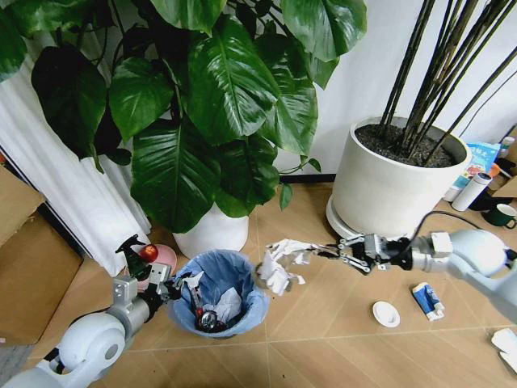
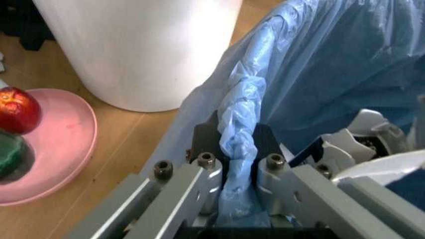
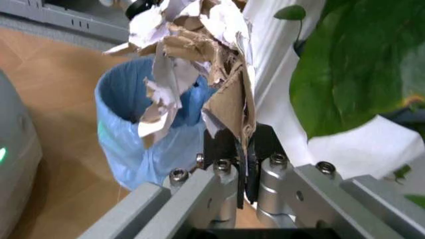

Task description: Pick up the trash bin and place the garbage on the floor into it.

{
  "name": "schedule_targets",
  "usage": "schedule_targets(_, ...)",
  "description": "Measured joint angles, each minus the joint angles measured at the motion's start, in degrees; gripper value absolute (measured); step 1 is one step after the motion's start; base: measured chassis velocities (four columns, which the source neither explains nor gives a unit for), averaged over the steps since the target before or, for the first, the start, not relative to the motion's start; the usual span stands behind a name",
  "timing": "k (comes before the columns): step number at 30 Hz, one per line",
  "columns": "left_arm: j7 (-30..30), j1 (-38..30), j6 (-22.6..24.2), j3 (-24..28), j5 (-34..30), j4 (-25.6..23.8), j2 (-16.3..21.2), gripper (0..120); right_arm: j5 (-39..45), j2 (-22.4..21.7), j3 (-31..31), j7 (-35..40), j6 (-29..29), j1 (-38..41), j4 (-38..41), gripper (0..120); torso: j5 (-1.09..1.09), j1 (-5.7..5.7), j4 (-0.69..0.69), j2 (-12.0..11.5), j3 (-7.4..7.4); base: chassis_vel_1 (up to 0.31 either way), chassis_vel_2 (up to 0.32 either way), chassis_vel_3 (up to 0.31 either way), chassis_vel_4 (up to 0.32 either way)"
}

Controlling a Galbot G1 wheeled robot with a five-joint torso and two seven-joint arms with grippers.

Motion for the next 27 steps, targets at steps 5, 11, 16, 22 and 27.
schedule_targets(5, 0.2, 0.1, -0.1, -0.1, -0.1, 0.0, 0.1, 1, 0.1, 3.4, -7.3, -1.4, 0.9, 7.8, -2.8, 0, 0.00, 0.00, 0.00, 0.0, 0.00, 0.000, 0.000, 0.000, 0.000)
schedule_targets(11, 0.2, 0.1, -0.1, -0.1, -0.3, 0.1, 0.2, 1, 0.6, 7.1, -13.5, -1.9, 0.9, 12.8, -5.1, 0, 0.00, 0.00, 0.00, 0.0, 0.00, 0.000, 0.000, 0.000, 0.000)
schedule_targets(16, 0.2, 0.1, -0.1, -0.3, -0.6, 0.0, 0.4, 1, 0.3, 9.8, -16.2, -2.5, 0.9, 14.9, -7.1, 0, 0.01, 0.00, 0.00, 0.0, 0.00, 0.000, 0.000, 0.000, 0.000)
schedule_targets(22, 0.2, 0.3, -0.1, -0.5, -0.6, 0.0, 0.5, 1, -0.6, 14.1, -21.6, -4.9, 1.4, 20.3, -11.6, 0, 0.00, 0.00, -0.01, 0.0, 0.00, 0.000, 0.000, 0.000, 0.000)
schedule_targets(27, 0.2, 0.6, -0.1, -0.4, -0.7, 0.0, 0.6, 1, -2.7, 17.7, -26.1, -7.8, 2.8, 26.6, -15.5, 0, 0.00, 0.00, 0.00, 0.0, 0.00, 0.000, 0.000, 0.000, 0.000)
